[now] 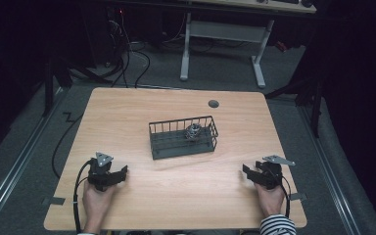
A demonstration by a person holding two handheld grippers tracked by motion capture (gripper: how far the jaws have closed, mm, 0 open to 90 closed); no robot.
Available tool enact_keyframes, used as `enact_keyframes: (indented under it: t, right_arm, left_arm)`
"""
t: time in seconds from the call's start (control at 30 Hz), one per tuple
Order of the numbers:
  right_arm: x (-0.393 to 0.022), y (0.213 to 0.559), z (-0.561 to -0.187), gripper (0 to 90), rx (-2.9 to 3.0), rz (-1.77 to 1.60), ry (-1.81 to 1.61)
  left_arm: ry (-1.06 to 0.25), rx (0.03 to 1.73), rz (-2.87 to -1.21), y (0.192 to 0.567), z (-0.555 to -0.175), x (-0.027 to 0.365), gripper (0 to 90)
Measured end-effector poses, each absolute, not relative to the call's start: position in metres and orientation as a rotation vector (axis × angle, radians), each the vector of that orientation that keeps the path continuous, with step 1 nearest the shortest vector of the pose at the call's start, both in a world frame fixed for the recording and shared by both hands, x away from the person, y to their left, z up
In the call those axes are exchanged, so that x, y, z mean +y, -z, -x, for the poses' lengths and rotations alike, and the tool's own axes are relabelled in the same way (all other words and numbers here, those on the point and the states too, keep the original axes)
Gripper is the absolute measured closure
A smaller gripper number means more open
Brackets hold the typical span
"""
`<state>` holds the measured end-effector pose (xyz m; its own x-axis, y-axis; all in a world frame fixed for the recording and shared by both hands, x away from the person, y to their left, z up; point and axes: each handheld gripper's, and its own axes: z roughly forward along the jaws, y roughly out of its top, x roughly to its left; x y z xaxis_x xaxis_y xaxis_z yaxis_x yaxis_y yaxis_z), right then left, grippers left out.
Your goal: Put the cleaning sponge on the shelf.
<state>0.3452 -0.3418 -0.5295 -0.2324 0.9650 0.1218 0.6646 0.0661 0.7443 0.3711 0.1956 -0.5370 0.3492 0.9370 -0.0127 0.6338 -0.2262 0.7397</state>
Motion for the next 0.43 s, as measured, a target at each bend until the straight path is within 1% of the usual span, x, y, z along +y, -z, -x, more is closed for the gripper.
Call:
enact_keyframes:
  t: [0.2, 0.3, 0.43]
  right_arm:
    - [-0.336, 0.530, -0.346, 35.9, 1.967, -1.578, -0.932]
    - [-0.327, 0.530, -0.345, 33.9, 2.000, -1.499, -0.835]
    - [-0.328, 0.531, -0.345, 33.2, 1.996, -1.514, -0.840]
  left_arm:
    - [-0.590, 1.367, -1.956, 0.537, -0.371, 0.196, 25.4]
    - [-0.590, 1.367, -1.955, 0.537, -0.371, 0.195, 25.4]
    - [-0.589, 1.367, -1.955, 0.537, -0.371, 0.196, 25.4]
